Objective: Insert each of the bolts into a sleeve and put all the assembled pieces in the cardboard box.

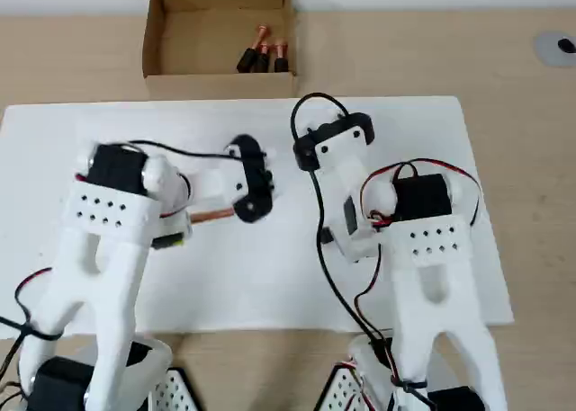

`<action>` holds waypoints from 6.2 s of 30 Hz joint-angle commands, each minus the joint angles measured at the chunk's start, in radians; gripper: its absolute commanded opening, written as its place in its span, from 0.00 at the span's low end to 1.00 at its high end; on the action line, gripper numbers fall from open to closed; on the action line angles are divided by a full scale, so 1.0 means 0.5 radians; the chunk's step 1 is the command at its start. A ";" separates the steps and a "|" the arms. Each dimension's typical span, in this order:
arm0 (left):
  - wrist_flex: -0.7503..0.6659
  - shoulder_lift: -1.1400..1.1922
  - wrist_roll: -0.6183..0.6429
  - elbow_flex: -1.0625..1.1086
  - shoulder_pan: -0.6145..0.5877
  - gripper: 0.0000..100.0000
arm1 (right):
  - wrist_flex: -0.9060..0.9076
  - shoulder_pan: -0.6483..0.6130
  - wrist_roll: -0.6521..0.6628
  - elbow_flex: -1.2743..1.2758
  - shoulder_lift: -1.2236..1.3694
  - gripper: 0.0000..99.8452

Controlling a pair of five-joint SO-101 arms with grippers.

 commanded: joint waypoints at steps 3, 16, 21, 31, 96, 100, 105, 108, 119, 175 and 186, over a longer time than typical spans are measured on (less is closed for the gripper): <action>-0.150 -0.081 0.052 0.144 -0.040 0.01 | -0.018 0.029 0.006 -0.005 -0.060 0.25; -1.175 -0.081 0.157 1.132 -0.150 0.01 | -0.018 0.029 0.009 -0.008 -0.060 0.25; -1.197 -0.081 0.196 1.194 -0.184 0.03 | -0.015 0.023 0.157 -0.008 -0.060 0.25; -1.452 -0.081 0.341 1.320 -0.298 0.13 | -0.012 0.026 0.160 -0.008 -0.060 0.25; -0.525 -0.084 5.014 0.555 -0.104 0.21 | -0.015 0.023 0.157 0.002 -0.054 0.25; -0.733 -0.084 5.079 0.764 -0.104 0.21 | -0.015 0.023 0.157 0.002 -0.054 0.25; -1.120 -0.091 5.085 1.102 -0.110 0.21 | -0.015 0.026 0.157 0.002 -0.054 0.25; -1.188 -0.087 5.155 1.206 -0.110 0.21 | -0.015 0.026 0.157 0.002 -0.054 0.25; -1.531 -0.084 5.152 1.390 -0.463 0.21 | -0.015 0.026 0.157 0.005 -0.057 0.25; -1.669 0.247 1.734 0.832 -0.512 0.00 | -0.015 0.029 0.157 0.005 -0.060 0.25; -1.550 0.984 1.900 0.414 -0.516 0.03 | -0.015 0.029 0.157 0.005 -0.060 0.25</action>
